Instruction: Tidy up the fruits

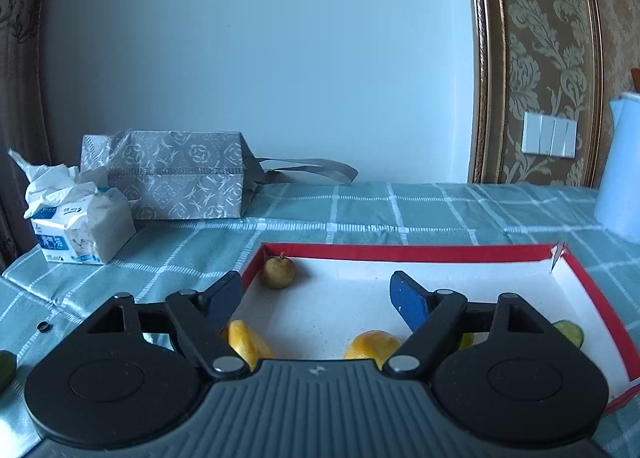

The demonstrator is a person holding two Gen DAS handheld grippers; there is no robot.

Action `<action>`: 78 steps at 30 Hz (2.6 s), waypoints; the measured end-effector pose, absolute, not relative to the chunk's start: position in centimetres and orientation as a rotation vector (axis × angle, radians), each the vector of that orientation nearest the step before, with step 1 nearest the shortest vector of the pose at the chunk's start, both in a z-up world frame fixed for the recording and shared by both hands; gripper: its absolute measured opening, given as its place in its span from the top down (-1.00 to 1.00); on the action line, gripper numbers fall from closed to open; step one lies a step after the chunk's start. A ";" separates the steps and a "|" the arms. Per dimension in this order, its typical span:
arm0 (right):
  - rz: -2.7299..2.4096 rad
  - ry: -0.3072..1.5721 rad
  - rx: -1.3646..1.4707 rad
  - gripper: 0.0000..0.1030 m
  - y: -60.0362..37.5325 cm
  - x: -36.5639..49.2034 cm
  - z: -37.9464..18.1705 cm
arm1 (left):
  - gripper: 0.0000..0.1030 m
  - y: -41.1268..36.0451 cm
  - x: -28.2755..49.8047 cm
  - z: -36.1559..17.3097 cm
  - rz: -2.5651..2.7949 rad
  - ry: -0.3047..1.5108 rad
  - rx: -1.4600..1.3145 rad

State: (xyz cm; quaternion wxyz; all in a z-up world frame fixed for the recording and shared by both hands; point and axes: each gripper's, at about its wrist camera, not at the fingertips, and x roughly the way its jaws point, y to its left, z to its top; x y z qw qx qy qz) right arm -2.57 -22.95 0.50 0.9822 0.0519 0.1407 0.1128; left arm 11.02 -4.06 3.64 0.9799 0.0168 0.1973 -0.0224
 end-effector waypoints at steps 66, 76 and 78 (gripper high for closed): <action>0.216 0.312 0.079 -0.72 -22.8 -1.9 0.0 | -0.61 -4.5 10.5 3.5 0.028 0.383 0.114; 0.222 0.340 0.084 -0.92 -22.6 -1.7 -0.2 | -0.78 -2.7 6.6 4.0 -0.009 0.362 0.081; 0.233 0.364 0.109 -0.92 -22.6 -1.6 -0.2 | -0.78 -2.1 5.2 3.8 -0.024 0.358 0.077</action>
